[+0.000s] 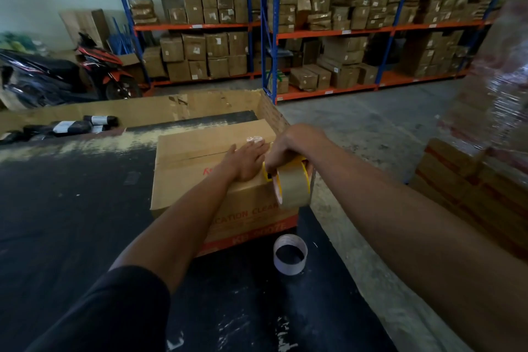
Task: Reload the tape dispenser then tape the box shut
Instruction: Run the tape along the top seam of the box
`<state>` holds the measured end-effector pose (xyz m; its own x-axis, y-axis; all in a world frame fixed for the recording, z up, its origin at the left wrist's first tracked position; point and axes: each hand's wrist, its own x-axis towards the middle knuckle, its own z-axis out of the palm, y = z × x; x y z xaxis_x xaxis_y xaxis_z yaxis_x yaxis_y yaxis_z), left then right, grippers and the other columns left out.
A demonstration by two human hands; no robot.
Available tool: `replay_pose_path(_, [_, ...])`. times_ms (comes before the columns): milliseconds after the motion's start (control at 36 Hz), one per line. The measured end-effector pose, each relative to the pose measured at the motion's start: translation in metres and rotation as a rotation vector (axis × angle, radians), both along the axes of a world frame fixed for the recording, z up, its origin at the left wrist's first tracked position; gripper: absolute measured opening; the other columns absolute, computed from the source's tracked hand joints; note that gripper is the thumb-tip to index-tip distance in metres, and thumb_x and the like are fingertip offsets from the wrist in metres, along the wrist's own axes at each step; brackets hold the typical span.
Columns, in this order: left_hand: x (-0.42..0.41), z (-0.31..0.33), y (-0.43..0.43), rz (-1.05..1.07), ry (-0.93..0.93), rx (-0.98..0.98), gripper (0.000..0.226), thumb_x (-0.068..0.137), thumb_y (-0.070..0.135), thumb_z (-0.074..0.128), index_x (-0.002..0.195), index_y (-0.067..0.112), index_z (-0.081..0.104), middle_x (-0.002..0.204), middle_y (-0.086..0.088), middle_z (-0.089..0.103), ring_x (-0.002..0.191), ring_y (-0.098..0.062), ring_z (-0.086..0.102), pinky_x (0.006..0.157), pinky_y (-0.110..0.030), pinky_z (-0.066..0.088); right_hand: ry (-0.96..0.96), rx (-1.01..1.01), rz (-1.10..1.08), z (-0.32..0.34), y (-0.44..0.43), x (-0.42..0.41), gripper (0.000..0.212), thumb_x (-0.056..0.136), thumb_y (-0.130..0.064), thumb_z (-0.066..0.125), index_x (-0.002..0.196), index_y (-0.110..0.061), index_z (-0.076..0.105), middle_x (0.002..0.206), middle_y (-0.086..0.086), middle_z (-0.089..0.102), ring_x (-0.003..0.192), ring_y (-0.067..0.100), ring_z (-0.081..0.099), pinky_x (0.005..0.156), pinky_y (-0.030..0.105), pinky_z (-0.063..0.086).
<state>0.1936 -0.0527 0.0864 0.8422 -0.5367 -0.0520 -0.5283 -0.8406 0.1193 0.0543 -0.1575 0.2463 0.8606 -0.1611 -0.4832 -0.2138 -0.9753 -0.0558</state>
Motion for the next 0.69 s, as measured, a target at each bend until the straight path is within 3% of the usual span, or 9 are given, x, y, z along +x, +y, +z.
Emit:
replay_pose_path(83, [0.005, -0.004, -0.001, 0.002, -0.004, -0.002, 0.06, 0.105, 0.047, 0.034, 0.161, 0.033, 0.016, 0.171, 0.007, 0.011, 0.158, -0.018, 0.008, 0.125, -0.057, 0.005, 0.01, 0.016, -0.032, -0.003, -0.002, -0.008, 0.067, 0.097, -0.038, 0.058, 0.149, -0.004, 0.037, 0.142, 0.02, 0.048, 0.128, 0.035, 0.052, 0.1, 0.04, 0.044])
replay_pose_path(250, [-0.006, 0.009, -0.007, -0.013, 0.086, 0.016, 0.069, 0.105, 0.043, 0.042, 0.163, 0.027, 0.009, 0.172, 0.001, 0.001, 0.159, -0.024, -0.002, 0.122, -0.067, -0.001, -0.053, 0.069, -0.069, -0.019, 0.002, -0.01, 0.07, 0.092, -0.041, 0.06, 0.148, -0.004, 0.04, 0.144, 0.023, 0.048, 0.131, 0.04, 0.05, 0.107, 0.048, 0.043])
replay_pose_path(389, [-0.01, 0.001, -0.009, -0.012, 0.062, 0.046, 0.075, 0.103, 0.051, 0.041, 0.163, 0.028, 0.002, 0.172, 0.001, -0.005, 0.158, -0.023, -0.006, 0.12, -0.07, -0.001, -0.066, 0.06, -0.03, -0.018, 0.0, -0.012, 0.066, 0.096, -0.04, 0.055, 0.149, -0.005, 0.041, 0.145, 0.022, 0.048, 0.132, 0.039, 0.049, 0.106, 0.047, 0.043])
replay_pose_path(472, [-0.005, -0.003, -0.008, -0.001, 0.044, 0.038, 0.075, 0.101, 0.06, 0.035, 0.163, 0.03, 0.005, 0.172, 0.004, -0.003, 0.159, -0.022, -0.003, 0.12, -0.07, 0.001, -0.047, 0.017, 0.01, -0.021, -0.006, -0.018, 0.065, 0.09, -0.046, 0.061, 0.14, -0.007, 0.047, 0.13, 0.019, 0.055, 0.116, 0.035, 0.06, 0.102, 0.05, 0.05])
replay_pose_path(583, [-0.006, 0.001, -0.008, 0.013, 0.04, 0.017, 0.078, 0.1, 0.067, 0.023, 0.163, 0.024, 0.004, 0.172, 0.005, -0.001, 0.159, -0.019, 0.0, 0.122, -0.067, 0.0, -0.003, 0.043, 0.004, -0.027, -0.02, -0.022, 0.055, 0.086, -0.05, 0.066, 0.119, -0.008, 0.057, 0.106, 0.013, 0.063, 0.084, 0.028, 0.073, 0.08, 0.046, 0.063])
replay_pose_path(694, [-0.005, -0.002, -0.007, 0.018, 0.044, 0.017, 0.081, 0.099, 0.07, 0.021, 0.163, 0.024, 0.004, 0.172, 0.002, -0.002, 0.159, -0.02, 0.0, 0.122, -0.066, -0.001, -0.028, 0.096, 0.016, -0.034, -0.024, -0.029, 0.044, 0.092, -0.045, 0.063, 0.116, -0.009, 0.054, 0.104, 0.013, 0.06, 0.082, 0.028, 0.071, 0.076, 0.042, 0.064])
